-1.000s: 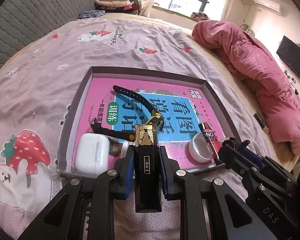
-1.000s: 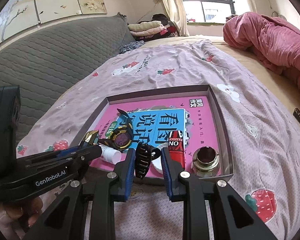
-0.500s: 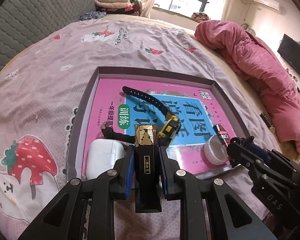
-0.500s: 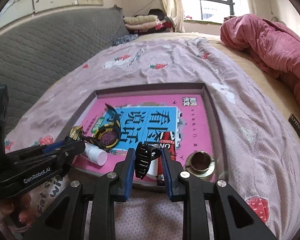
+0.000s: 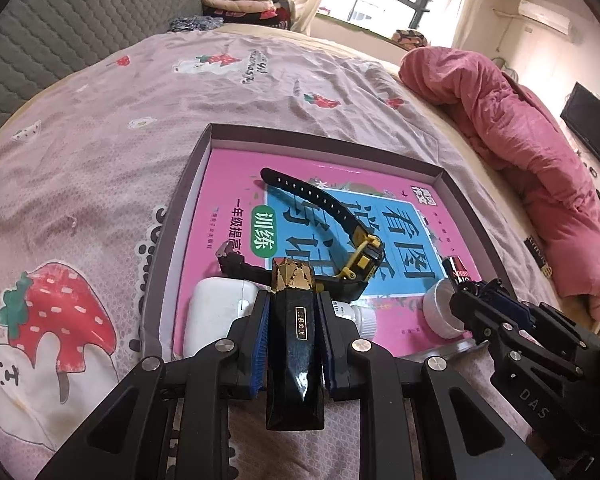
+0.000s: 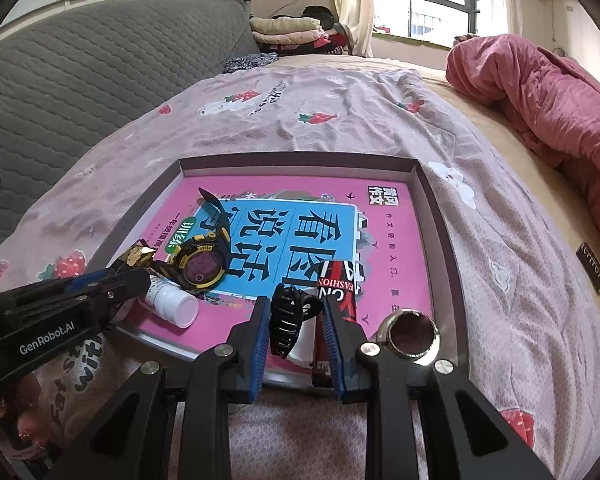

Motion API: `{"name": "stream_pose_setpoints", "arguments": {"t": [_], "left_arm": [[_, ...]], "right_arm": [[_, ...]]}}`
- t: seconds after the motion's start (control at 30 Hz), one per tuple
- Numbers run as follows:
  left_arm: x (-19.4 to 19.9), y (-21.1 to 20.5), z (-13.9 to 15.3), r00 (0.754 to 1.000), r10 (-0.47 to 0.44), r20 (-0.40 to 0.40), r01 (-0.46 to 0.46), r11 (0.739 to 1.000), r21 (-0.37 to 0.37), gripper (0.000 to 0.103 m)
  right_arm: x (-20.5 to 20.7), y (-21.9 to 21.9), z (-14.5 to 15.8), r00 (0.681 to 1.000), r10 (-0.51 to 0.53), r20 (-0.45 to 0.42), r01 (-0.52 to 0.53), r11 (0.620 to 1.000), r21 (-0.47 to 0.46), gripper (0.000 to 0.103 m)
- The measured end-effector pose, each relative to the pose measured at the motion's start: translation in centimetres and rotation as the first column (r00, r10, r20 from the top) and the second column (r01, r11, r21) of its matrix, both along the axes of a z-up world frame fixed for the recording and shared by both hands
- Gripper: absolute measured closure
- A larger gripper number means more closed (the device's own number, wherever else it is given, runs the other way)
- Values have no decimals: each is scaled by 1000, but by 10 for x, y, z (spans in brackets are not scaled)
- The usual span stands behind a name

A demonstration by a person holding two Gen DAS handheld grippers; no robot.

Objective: Organize rigid objects
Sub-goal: 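Lower the case beside the pill bottle while the right tool lowers the clip by the white cap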

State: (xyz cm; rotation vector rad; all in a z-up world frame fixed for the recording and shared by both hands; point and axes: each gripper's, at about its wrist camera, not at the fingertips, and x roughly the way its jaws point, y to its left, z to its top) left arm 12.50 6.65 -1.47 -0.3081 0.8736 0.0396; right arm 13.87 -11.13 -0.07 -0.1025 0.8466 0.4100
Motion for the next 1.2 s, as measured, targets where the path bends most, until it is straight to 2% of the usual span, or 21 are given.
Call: {"name": "stream_pose_setpoints", "arguments": {"t": [0.63,0.93,1.2], "left_arm": [[-2,-2,1,1000,-1,1,1,1000,6,81],[-2,-2,0,1000,-1,-5,1,1000,3,81],[-1,-4,0,1000,-8,-10,8,1000,26,79]], "right_arm": [[-2,1,0,1000,-18,18,19,997,-76,77],[-3,1,-1,1000,-24,10,25,997,-72,77],[-4,9,-1,1000,-9,26,12,991,-130,77]]}}
